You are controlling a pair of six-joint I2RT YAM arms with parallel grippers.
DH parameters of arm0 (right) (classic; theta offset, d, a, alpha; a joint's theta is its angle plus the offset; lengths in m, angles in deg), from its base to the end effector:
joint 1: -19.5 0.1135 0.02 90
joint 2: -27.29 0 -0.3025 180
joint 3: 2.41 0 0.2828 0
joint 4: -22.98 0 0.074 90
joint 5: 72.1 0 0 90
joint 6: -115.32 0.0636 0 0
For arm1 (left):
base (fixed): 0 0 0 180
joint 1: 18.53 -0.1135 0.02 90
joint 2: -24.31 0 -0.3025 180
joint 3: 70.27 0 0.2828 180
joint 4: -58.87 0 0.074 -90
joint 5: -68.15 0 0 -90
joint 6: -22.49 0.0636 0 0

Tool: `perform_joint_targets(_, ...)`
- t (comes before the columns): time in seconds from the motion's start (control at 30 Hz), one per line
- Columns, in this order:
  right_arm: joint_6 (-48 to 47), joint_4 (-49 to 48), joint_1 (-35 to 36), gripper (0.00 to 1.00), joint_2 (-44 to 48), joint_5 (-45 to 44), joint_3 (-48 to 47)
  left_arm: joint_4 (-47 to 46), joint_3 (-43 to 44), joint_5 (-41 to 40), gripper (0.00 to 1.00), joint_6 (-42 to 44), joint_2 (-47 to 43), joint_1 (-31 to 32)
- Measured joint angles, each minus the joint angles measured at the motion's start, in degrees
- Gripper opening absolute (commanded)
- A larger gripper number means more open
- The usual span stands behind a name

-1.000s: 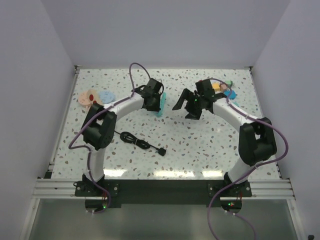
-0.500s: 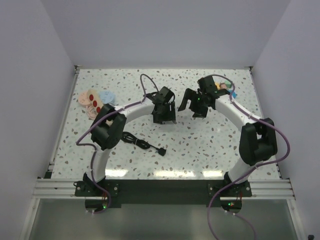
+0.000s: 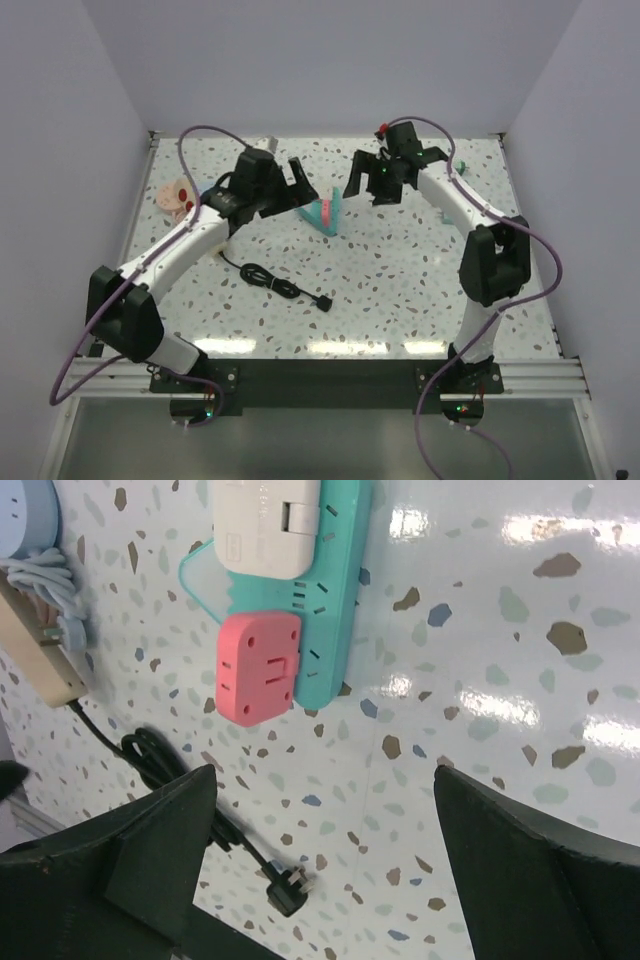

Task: Pull the plug off the socket

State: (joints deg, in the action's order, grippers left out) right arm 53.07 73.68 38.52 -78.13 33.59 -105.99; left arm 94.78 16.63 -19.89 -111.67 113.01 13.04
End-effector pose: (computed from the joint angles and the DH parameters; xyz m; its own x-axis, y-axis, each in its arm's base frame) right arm 0.4343 0.1679 0.2887 -0.8826 0.1699 -0.4383 -0.0659 0.8785 0.4732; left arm 0.3436 -0.2137 0.3229 -0.7544 -0.3536 -0.5530 0.0288 0.8238 -0.5662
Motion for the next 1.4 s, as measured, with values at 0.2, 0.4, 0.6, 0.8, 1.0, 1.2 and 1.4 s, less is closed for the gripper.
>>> perform_joint_targets(0.2,-2.40,5.84,5.68,0.93,-10.80,-1.97,-14.19,-2.25,-7.10,0.37,1.00,0.22,-5.38,-10.54)
perform_joint_targets(0.4,-1.31,11.26,12.63,0.82,-19.76,-8.70,-25.11,-2.69,-9.64,1.36,1.00,0.13,-5.07,-12.70)
perform_joint_targets(0.6,0.46,15.58,13.90,0.59,-22.53,-14.29,-25.99,-4.94,-10.86,3.85,1.00,-0.11,-3.30,-12.81)
perform_joint_targets(0.8,1.14,14.73,13.09,0.29,-22.82,-15.41,-24.65,-7.13,-10.88,5.70,1.00,0.09,0.61,-12.81)
perform_joint_targets(1.0,0.61,12.70,12.98,0.36,-22.91,-15.21,-23.37,-11.19,-10.91,8.07,0.99,0.24,4.61,-12.81)
perform_joint_targets(1.2,-1.77,9.33,12.46,0.22,-23.34,-13.25,-22.27,-16.92,-10.97,11.19,0.98,0.44,10.32,-12.81)
perform_joint_targets(1.4,-2.34,7.30,11.08,0.00,-23.63,-10.67,-21.51,-18.93,-10.95,13.35,0.98,0.37,15.58,-12.50)
